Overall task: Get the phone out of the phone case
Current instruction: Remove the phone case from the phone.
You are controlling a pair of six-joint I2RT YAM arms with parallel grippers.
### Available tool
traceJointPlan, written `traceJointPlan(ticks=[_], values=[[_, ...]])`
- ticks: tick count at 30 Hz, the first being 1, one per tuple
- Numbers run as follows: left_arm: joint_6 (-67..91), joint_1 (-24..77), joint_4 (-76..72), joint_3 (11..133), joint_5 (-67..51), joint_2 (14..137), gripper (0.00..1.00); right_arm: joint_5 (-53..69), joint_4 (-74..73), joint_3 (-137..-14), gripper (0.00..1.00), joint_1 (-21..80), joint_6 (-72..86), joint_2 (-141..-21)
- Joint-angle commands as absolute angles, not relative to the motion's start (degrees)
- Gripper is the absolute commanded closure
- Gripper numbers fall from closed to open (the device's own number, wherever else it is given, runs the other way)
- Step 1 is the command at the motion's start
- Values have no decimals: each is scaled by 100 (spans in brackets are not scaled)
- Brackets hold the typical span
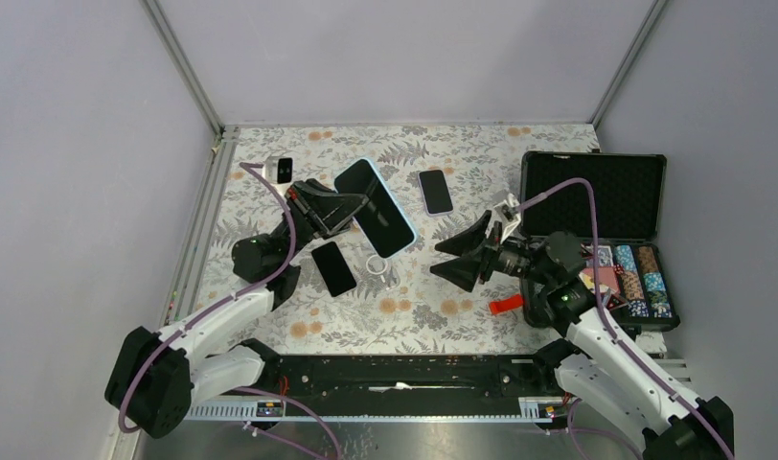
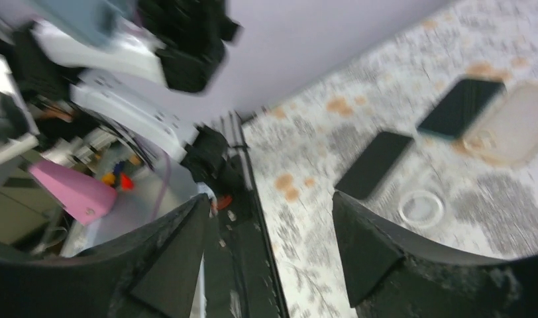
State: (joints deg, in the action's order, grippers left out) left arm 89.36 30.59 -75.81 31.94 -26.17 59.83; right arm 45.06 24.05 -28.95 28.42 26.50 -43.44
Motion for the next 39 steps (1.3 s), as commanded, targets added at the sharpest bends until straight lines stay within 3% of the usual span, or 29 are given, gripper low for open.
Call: traceJointPlan(ticks=[1,7,15,24,35,37,39], values=[[8854,3022,-8158,3448,-2621,6124,100,4627,4759,-2839,23,2854,4464,-4235],[8846,3023,-8156,3498,-2633,6303,100,3890,5493,-2943,22,2917,5465,-4534],[8850,3023,-8148,3459,-2624,6445,100,4076,6089,-3439,23,3217,5887,-5165],[8903,3023,-8156,3405,-2642,6439,100,4068,6046,-3752,42,3309,5917,-5448],[8930,3023,-8156,3384,-2645,6407,100,4024,5235,-3906,48,3361,5462,-5424],[8925,3023,-8156,3379,-2678,6420,100,4013,5157,-3924,56,3366,5437,-5432],[8908,3023,-8164,3366,-2718,6416,100,4036,4919,-4035,75,3366,5414,-5467]])
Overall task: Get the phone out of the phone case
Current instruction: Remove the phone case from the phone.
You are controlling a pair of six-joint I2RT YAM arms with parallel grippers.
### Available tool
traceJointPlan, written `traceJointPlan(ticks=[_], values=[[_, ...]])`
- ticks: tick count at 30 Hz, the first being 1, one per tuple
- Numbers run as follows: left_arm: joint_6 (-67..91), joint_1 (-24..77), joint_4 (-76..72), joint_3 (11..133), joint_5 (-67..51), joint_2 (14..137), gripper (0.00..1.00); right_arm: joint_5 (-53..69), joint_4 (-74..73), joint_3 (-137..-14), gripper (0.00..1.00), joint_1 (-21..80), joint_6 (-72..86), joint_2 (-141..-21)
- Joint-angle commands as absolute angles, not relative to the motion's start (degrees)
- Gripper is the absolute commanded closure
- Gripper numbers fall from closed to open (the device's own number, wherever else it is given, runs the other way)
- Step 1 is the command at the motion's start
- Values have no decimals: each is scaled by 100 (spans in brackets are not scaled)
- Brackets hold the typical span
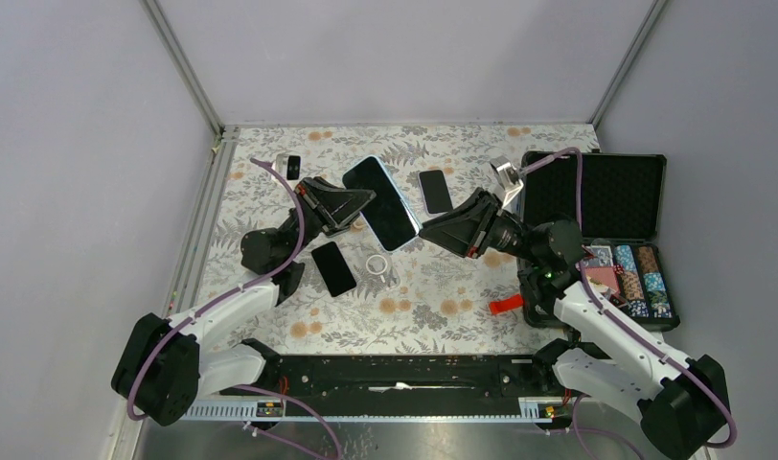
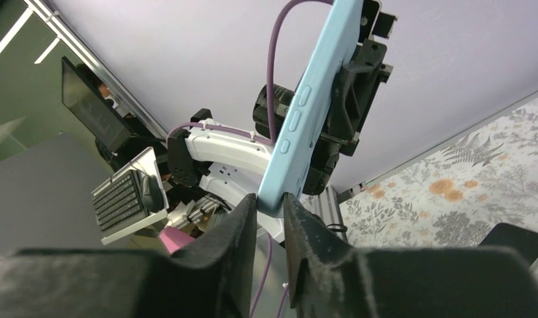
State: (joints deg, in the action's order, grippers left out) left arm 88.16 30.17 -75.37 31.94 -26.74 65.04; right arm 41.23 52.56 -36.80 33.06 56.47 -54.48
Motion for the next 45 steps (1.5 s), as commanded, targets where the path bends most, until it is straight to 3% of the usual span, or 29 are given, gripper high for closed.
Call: traceJointPlan(ticks=[1,8,13,18,29,45], values=[[8912,3019,-8173,3352,-2718,6416,100,4065,4786,-4099,79,3365,5380,-5495],[8990,2979,-8183,3363,-2886,6371,100,4465,4567,-4154,100,3366,5154,-5527],[9164,2887,-8183,3466,-3185,6341,100,4967,3554,-4358,100,3355,4241,-5407],[9344,2874,-8215,3577,-3413,6340,100,4533,2151,-4528,100,3356,3147,-5283],[9340,2872,-8264,3898,-4253,6163,100,4438,949,-4771,100,3357,1770,-5605],[9193,2874,-8279,3892,-4360,6211,100,1726,-696,-5056,100,3358,873,-5851]])
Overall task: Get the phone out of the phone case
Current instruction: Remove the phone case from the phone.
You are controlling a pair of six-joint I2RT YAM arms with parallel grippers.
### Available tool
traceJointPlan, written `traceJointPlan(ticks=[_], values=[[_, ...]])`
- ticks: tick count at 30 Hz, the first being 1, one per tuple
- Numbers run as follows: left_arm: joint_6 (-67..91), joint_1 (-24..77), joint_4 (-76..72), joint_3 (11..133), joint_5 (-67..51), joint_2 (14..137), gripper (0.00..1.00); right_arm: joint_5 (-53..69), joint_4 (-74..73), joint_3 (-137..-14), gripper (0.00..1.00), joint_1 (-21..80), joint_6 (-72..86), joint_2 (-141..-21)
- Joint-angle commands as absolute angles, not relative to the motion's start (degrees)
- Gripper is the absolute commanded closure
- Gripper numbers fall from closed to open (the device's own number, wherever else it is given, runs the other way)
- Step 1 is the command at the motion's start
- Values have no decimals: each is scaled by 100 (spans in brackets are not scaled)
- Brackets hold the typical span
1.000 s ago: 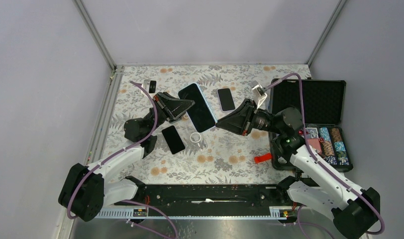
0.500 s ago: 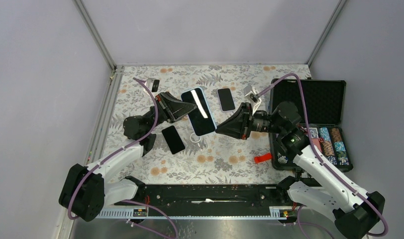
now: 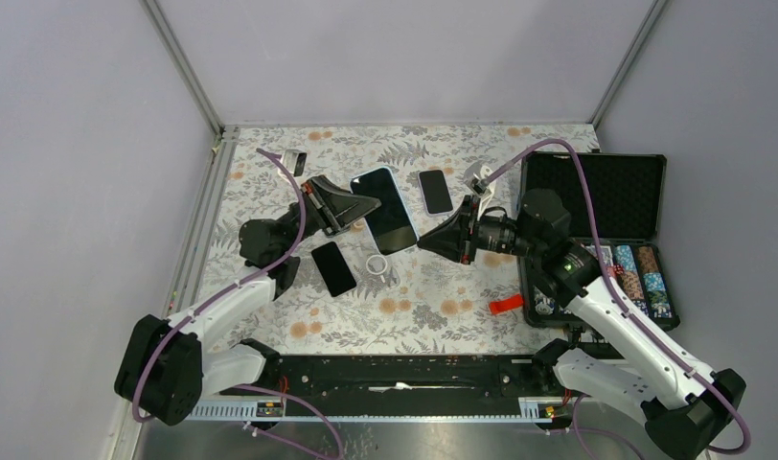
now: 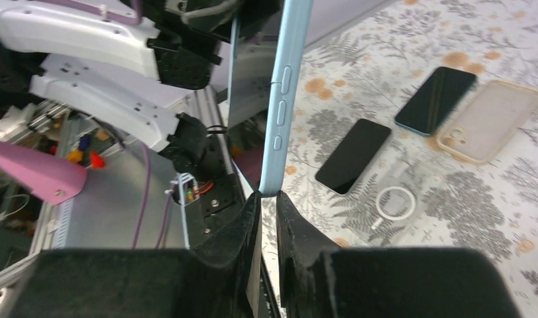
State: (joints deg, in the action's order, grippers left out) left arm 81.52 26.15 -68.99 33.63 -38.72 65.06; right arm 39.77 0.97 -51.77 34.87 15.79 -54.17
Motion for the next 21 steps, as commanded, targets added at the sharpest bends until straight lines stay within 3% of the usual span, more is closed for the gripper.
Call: traceJointPlan(ticks=[1,13,18,19,20,21], values=[[9193,2874,-8279,3901,-4366,6218,100,1565,-732,-5046,100,3364,813,-5864],[9159,2875,-8306,3928,-4423,6336,100,991,-668,-4984,100,3359,710,-6027],[9014,2874,-8254,3923,-4312,6531,100,1849,-329,-4792,100,3353,820,-5780],[8980,2874,-8253,3935,-4300,6609,100,2172,-165,-4703,99,3356,881,-5649],[8921,2865,-8246,3965,-4310,6712,100,2511,-63,-4623,90,3357,915,-5530],[8873,2859,-8228,4022,-4327,6818,100,3023,205,-4547,73,3357,937,-5410]])
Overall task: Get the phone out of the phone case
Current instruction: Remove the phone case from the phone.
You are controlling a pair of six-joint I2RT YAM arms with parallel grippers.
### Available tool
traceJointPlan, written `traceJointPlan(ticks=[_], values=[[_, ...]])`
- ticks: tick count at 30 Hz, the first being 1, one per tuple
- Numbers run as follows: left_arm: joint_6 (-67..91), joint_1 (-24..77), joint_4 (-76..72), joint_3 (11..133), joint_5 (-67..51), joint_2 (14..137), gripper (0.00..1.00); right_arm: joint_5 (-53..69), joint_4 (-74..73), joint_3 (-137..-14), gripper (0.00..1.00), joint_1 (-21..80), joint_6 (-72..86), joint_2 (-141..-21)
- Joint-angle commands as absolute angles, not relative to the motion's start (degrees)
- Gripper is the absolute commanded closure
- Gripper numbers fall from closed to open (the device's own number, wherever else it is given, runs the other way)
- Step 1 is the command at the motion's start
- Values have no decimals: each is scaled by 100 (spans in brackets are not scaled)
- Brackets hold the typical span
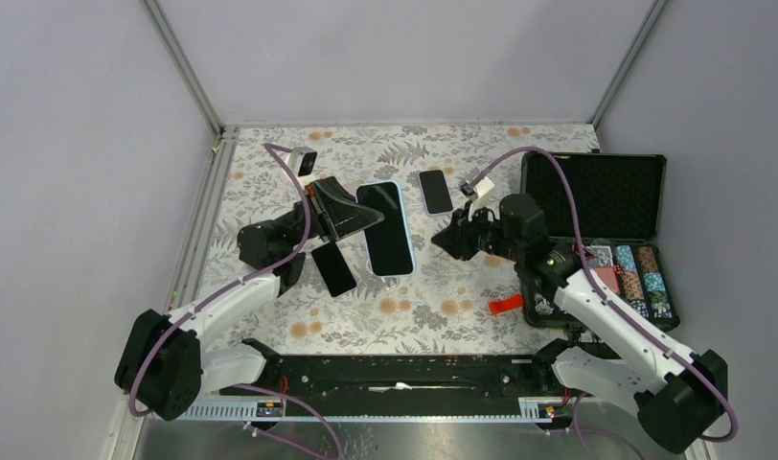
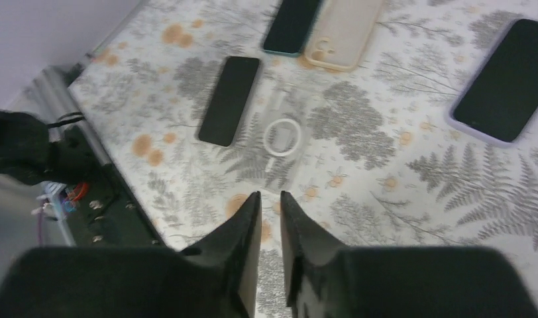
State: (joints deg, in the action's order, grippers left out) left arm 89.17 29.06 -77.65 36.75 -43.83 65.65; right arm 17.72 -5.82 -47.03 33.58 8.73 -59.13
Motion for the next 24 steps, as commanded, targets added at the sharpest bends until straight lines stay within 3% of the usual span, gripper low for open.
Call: traceJointPlan(ticks=[1,4,8,13,20,24], values=[[8854,2842,-8231,4059,-4337,6966,100,3373,255,-4517,60,3354,937,-5311],[8787,2790,-8240,4174,-4401,7238,100,4144,131,-4507,35,3360,754,-5034],[8635,2769,-8191,4251,-4406,7435,100,4632,288,-4472,27,3360,797,-4731],[8515,2769,-8118,4244,-4420,7525,100,4891,834,-4622,28,3362,1283,-4851],[8427,2769,-8034,4236,-4463,7511,100,5249,665,-5094,42,3358,1421,-5340],[8343,2768,-7959,4223,-4486,7455,100,5355,928,-4995,40,3358,1504,-5249]])
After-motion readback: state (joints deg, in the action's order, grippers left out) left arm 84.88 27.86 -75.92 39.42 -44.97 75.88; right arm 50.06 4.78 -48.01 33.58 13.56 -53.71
